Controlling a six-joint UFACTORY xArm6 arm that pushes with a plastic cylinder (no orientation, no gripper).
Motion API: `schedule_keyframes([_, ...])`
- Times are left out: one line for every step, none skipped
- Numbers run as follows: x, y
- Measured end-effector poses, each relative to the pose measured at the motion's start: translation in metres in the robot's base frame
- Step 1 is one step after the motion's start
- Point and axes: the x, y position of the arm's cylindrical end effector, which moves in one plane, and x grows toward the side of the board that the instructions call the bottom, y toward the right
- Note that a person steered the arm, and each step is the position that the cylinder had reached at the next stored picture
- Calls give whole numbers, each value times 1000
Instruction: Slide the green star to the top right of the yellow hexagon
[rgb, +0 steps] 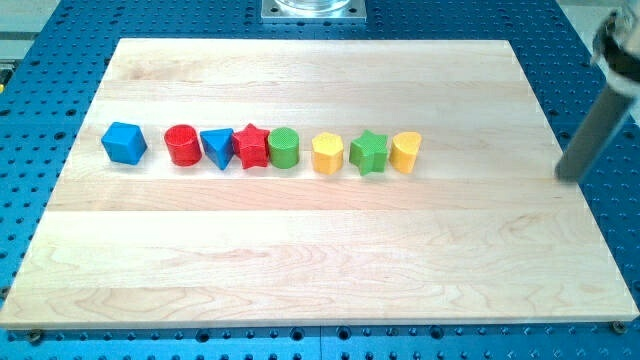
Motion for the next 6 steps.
schedule_keyframes([11, -62])
schedule_keyframes([-22, -160])
schedule_keyframes([-50, -216])
schedule_keyframes([-105, -202])
schedule_keyframes([-138, -176])
schedule_keyframes([-138, -166])
